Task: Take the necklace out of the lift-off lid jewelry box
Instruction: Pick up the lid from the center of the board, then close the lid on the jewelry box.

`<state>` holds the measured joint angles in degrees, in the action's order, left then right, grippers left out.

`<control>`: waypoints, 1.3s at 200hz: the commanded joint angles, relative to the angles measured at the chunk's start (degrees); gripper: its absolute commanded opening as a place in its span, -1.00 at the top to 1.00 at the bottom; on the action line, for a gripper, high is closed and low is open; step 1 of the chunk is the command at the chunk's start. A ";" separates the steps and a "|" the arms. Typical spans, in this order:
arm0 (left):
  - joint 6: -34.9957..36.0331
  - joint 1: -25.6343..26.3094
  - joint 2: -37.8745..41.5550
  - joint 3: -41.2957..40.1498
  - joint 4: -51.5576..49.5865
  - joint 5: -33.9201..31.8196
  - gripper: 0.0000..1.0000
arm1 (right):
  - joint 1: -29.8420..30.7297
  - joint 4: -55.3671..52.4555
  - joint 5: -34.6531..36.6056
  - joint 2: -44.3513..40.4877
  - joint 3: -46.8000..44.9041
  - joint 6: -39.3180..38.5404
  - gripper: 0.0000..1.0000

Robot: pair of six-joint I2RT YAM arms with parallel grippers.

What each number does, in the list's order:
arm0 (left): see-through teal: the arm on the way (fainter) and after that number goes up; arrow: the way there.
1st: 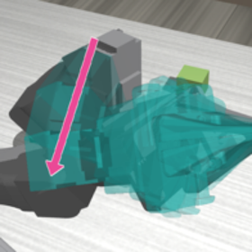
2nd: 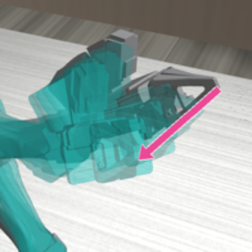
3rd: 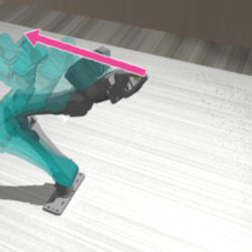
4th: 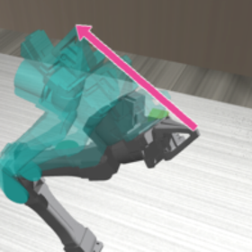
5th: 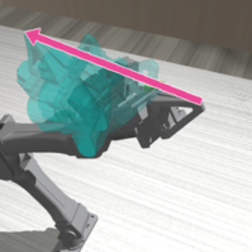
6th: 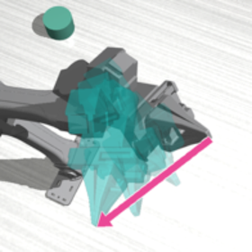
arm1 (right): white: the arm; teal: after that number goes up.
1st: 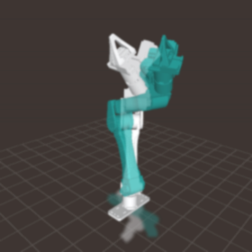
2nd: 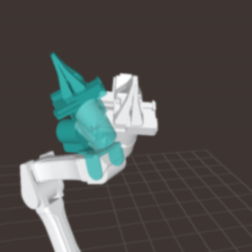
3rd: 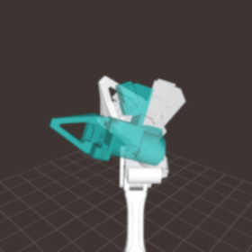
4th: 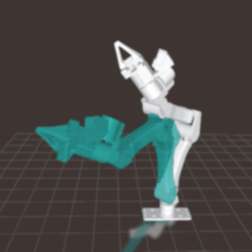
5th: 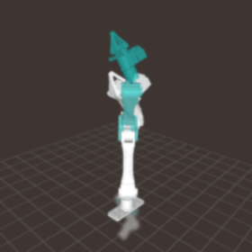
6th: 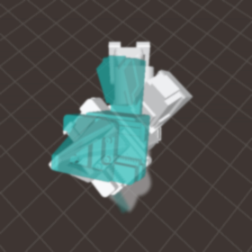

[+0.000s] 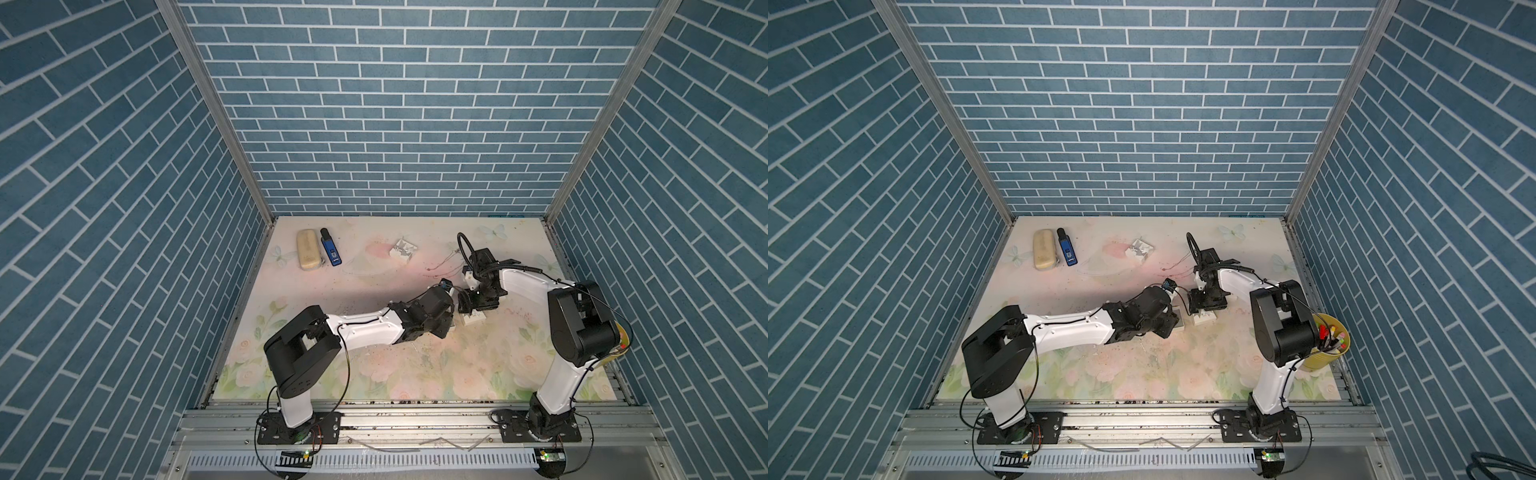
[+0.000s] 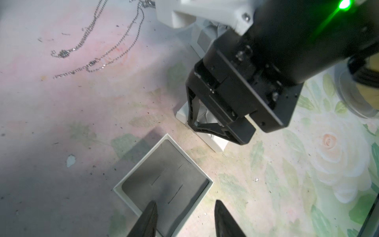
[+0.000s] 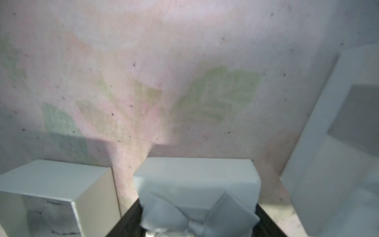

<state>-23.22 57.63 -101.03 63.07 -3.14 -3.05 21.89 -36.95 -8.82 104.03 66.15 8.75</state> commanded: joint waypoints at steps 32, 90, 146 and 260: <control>0.49 -1.64 5.40 -4.74 -0.52 -2.94 0.08 | -0.15 -2.95 -1.64 -3.53 -0.66 -0.15 -0.11; -5.75 -6.01 7.09 -12.30 6.01 2.73 0.08 | -0.15 -3.31 -4.23 -8.56 -1.52 1.94 -0.12; -14.24 -9.11 4.05 -18.66 17.64 10.09 0.40 | 2.50 2.40 -8.58 -14.99 -7.12 11.75 -0.14; -19.40 -9.40 -2.38 -18.30 26.04 14.68 0.60 | 8.06 4.20 -10.14 -7.20 -2.42 15.68 -0.19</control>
<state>-41.39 48.56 -102.02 44.84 20.36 10.37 29.63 -32.53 -17.67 95.92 61.89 22.74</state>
